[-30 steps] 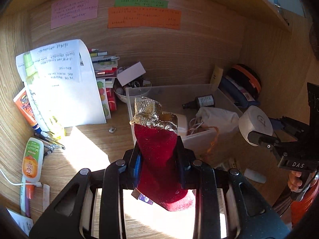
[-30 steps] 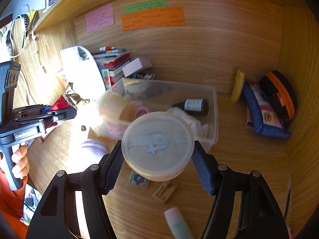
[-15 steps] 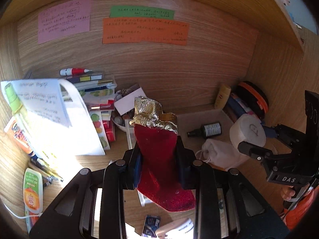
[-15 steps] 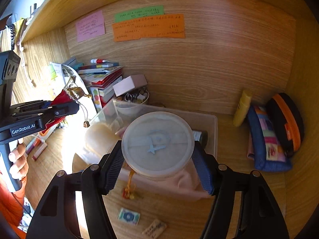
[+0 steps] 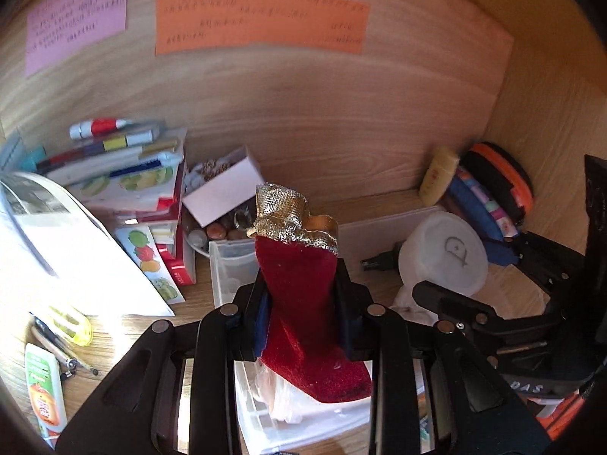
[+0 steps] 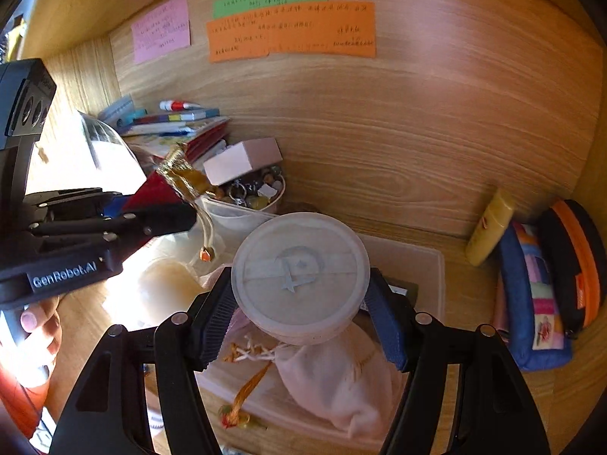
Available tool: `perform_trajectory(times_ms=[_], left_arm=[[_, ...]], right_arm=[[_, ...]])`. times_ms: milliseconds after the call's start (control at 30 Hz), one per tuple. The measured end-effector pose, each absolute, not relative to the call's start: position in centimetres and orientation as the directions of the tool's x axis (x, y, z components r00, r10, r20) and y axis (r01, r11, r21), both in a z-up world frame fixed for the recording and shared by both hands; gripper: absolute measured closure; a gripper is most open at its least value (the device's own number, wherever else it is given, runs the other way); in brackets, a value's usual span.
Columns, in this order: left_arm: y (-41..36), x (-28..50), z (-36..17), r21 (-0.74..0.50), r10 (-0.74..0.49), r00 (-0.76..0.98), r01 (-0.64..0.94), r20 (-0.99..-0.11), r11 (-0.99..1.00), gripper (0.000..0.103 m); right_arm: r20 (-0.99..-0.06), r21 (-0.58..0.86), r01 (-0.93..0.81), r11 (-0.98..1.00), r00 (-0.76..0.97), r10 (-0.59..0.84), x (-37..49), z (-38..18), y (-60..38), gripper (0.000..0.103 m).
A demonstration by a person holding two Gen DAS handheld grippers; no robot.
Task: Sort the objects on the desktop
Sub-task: 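Carry the stocking and white container into the clear box and release both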
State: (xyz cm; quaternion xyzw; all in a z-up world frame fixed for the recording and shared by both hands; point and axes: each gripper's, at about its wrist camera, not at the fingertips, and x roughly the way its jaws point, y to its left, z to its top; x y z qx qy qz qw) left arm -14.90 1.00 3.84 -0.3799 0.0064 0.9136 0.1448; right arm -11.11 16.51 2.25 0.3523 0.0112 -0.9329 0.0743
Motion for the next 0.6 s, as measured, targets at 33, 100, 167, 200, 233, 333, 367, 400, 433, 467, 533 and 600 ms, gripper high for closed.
perform_trajectory(times_ms=[33, 100, 167, 200, 233, 333, 367, 400, 433, 467, 533, 600], left_arm=[[1.0, -15.2, 3.4, -0.105, 0.260, -0.660, -0.266, -0.705, -0.958, 0.074], [0.8, -15.9, 2.6, -0.117, 0.258, -0.639, -0.256, -0.724, -0.960, 0.074], [0.8, -16.1, 1.9, -0.113, 0.246, -0.632, -0.243, -0.735, -0.963, 0.074], [0.8, -16.2, 1.7, -0.108, 0.241, -0.632, -0.242, -0.737, -0.964, 0.074], [0.9, -16.2, 1.5, -0.106, 0.240, -0.630, -0.243, -0.738, -0.964, 0.074], [1.3, -16.1, 0.9, -0.094, 0.236, -0.624, -0.253, -0.745, -0.963, 0.074], [1.5, -16.1, 0.8, -0.077, 0.225, -0.629, -0.253, -0.744, -0.964, 0.074], [1.7, -16.0, 0.8, -0.058, 0.211, -0.639, -0.252, -0.740, -0.966, 0.074], [1.9, -15.9, 0.7, -0.040, 0.199, -0.647, -0.252, -0.737, -0.967, 0.074], [2.0, -15.8, 0.6, -0.026, 0.191, -0.651, -0.254, -0.735, -0.967, 0.074], [2.0, -15.7, 0.4, -0.024, 0.191, -0.653, -0.256, -0.732, -0.966, 0.073], [1.9, -15.7, 0.3, -0.025, 0.192, -0.651, -0.258, -0.735, -0.966, 0.069]], right_arm=[[-0.664, 0.031, 0.146, -0.989, -0.737, -0.130, -11.4, 2.0, 16.5, 0.040], [-0.677, 0.027, 0.141, -0.990, -0.725, -0.122, -12.0, 1.0, 16.4, 0.040], [-0.686, 0.015, 0.124, -0.992, -0.721, -0.101, -12.4, 0.3, 16.6, 0.040], [-0.689, 0.008, 0.114, -0.993, -0.719, -0.088, -12.6, 0.0, 16.7, 0.040], [-0.693, 0.005, 0.108, -0.994, -0.716, -0.081, -12.8, -0.3, 16.9, 0.040], [-0.704, 0.018, 0.107, -0.994, -0.705, -0.089, -13.2, -0.9, 17.2, 0.040], [-0.706, 0.018, 0.109, -0.994, -0.702, -0.090, -13.2, -1.1, 17.2, 0.040], [-0.709, 0.016, 0.111, -0.994, -0.700, -0.089, -13.1, -1.2, 17.2, 0.040], [-0.711, 0.012, 0.113, -0.994, -0.697, -0.088, -13.2, -1.3, 17.1, 0.040], [-0.714, 0.008, 0.114, -0.993, -0.695, -0.085, -13.2, -1.5, 17.0, 0.040], [-0.727, 0.007, 0.121, -0.993, -0.681, -0.088, -13.3, -2.1, 16.8, 0.040], [-0.735, 0.004, 0.126, -0.992, -0.672, -0.089, -13.4, -2.4, 16.7, 0.040]])
